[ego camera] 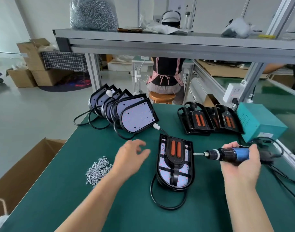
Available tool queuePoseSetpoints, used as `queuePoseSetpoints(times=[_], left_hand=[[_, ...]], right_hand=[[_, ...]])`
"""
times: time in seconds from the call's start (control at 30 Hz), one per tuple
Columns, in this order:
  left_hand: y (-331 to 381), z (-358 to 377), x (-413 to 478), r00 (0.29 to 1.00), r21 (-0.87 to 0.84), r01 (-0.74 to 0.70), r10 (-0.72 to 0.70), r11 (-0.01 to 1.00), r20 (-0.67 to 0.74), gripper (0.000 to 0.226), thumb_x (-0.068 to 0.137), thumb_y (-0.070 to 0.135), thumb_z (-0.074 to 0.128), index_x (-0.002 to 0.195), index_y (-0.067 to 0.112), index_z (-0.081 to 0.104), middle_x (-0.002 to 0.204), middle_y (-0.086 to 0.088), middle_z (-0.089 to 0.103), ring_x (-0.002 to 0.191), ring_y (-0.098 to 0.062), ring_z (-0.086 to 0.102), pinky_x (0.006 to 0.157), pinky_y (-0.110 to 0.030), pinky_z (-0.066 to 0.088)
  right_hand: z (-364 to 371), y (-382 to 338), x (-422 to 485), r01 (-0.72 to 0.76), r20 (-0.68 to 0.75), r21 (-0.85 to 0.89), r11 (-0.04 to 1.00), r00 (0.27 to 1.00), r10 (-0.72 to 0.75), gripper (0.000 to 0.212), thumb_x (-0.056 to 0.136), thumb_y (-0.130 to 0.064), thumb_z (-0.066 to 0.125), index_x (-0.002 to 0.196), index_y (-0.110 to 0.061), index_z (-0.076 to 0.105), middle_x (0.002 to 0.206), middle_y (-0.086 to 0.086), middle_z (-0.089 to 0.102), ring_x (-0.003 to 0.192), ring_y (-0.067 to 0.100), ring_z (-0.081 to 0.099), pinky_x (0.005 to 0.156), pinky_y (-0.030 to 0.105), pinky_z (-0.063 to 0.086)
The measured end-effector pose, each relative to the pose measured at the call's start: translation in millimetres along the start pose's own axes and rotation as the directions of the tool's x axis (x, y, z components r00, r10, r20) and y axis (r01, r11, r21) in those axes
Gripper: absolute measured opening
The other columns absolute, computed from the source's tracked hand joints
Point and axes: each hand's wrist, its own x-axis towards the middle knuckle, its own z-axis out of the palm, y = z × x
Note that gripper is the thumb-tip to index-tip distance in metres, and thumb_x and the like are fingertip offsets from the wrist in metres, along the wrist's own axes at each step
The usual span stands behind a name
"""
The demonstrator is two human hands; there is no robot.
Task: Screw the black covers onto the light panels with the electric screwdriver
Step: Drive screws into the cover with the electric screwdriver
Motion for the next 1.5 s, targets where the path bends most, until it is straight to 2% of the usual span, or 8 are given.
queuePoseSetpoints(times=[0.07, 0.17, 0.37, 0.73, 0.83, 0.93, 1.13, 1.5], left_hand=[[-20.7, -26.4, -0.4, 0.998, 0.113, 0.048, -0.044, 0.992, -0.037, 0.01, 0.084, 0.023, 0.069, 0.083, 0.033, 0.066, 0.072, 0.013, 0.063, 0.081, -0.016, 0.062, 0.067, -0.023, 0.042], [-45.8, -55.0, -2.7, 0.995, 0.261, 0.092, -0.096, 0.961, 0.002, 0.018, 0.081, 0.019, 0.069, 0.073, 0.033, 0.061, 0.069, 0.014, 0.061, 0.08, -0.018, 0.059, 0.07, -0.027, 0.046], [-61.2, -58.2, -9.5, 0.993, 0.411, 0.059, -0.096, 0.91, 0.069, 0.013, 0.082, 0.024, 0.068, 0.082, 0.034, 0.059, 0.079, 0.018, 0.064, 0.097, -0.02, 0.056, 0.086, -0.033, 0.046], [-58.4, -47.7, -5.1, 0.999, 0.554, -0.044, 0.03, 0.831, 0.035, 0.011, 0.09, 0.017, 0.051, 0.085, 0.023, 0.059, 0.092, 0.006, 0.063, 0.096, -0.021, 0.051, 0.086, -0.032, 0.039], [-52.9, -42.5, -12.7, 0.995, 0.372, -0.063, 0.089, 0.926, -0.052, 0.011, 0.088, 0.01, 0.052, 0.079, 0.017, 0.054, 0.08, 0.003, 0.062, 0.082, -0.024, 0.054, 0.072, -0.032, 0.042], [-33.1, -34.3, -23.0, 0.993, 0.105, -0.055, 0.066, 0.993, -0.1, 0.017, 0.086, 0.009, 0.061, 0.073, 0.02, 0.055, 0.067, 0.005, 0.061, 0.063, -0.01, 0.055, 0.052, -0.022, 0.043], [19.3, -4.7, -48.3, 0.991, -0.444, -0.089, 0.124, 0.892, 0.052, 0.022, 0.08, 0.001, 0.076, 0.082, 0.022, 0.068, 0.074, 0.002, 0.071, 0.067, -0.006, 0.061, 0.069, -0.018, 0.05], [46.4, 16.8, -61.7, 0.974, -0.537, -0.111, 0.2, 0.836, 0.11, 0.028, 0.079, -0.006, 0.073, 0.085, 0.022, 0.07, 0.077, 0.003, 0.071, 0.072, -0.008, 0.061, 0.074, -0.023, 0.052]], right_hand=[[-10.8, 3.4, 2.1, -0.031, -0.045, 0.047, 0.998, 0.998, 0.033, 0.03, 0.094, -0.031, 0.072, 0.103, -0.01, 0.053, 0.09, 0.007, 0.059, 0.065, 0.017, 0.065, 0.073, 0.027, 0.058], [-15.4, 6.4, 4.6, -0.033, -0.033, -0.001, 0.999, 0.999, 0.033, 0.032, 0.093, -0.035, 0.073, 0.102, -0.01, 0.055, 0.09, 0.006, 0.062, 0.064, 0.015, 0.069, 0.072, 0.023, 0.059], [-20.9, 9.7, 4.9, -0.038, -0.028, -0.119, 0.992, 0.999, 0.035, 0.032, 0.092, -0.039, 0.072, 0.097, -0.012, 0.055, 0.086, 0.0, 0.062, 0.062, 0.01, 0.066, 0.067, 0.018, 0.056], [-20.9, 10.9, 0.7, -0.079, -0.053, -0.143, 0.987, 0.996, 0.073, 0.027, 0.092, -0.034, 0.073, 0.092, -0.014, 0.055, 0.068, -0.001, 0.065, 0.054, 0.009, 0.063, 0.056, 0.02, 0.054], [-18.8, 11.7, -1.6, -0.072, -0.042, -0.148, 0.986, 0.997, 0.067, 0.028, 0.093, -0.034, 0.072, 0.093, -0.013, 0.054, 0.065, -0.001, 0.064, 0.053, 0.01, 0.061, 0.054, 0.021, 0.053], [-13.1, 13.3, -7.4, -0.061, -0.036, -0.145, 0.988, 0.998, 0.057, 0.03, 0.092, -0.034, 0.074, 0.096, -0.012, 0.053, 0.065, -0.001, 0.062, 0.054, 0.011, 0.061, 0.055, 0.021, 0.053], [9.1, 17.0, -31.3, 0.063, 0.042, -0.215, 0.975, 0.998, -0.055, 0.029, 0.093, -0.034, 0.073, 0.091, -0.013, 0.054, 0.066, -0.003, 0.058, 0.056, 0.011, 0.059, 0.055, 0.022, 0.052], [36.4, 19.5, -68.3, 0.25, 0.165, -0.291, 0.924, 0.964, -0.209, 0.027, 0.097, -0.029, 0.069, 0.109, -0.01, 0.054, 0.068, 0.0, 0.055, 0.057, 0.014, 0.059, 0.053, 0.025, 0.05]])
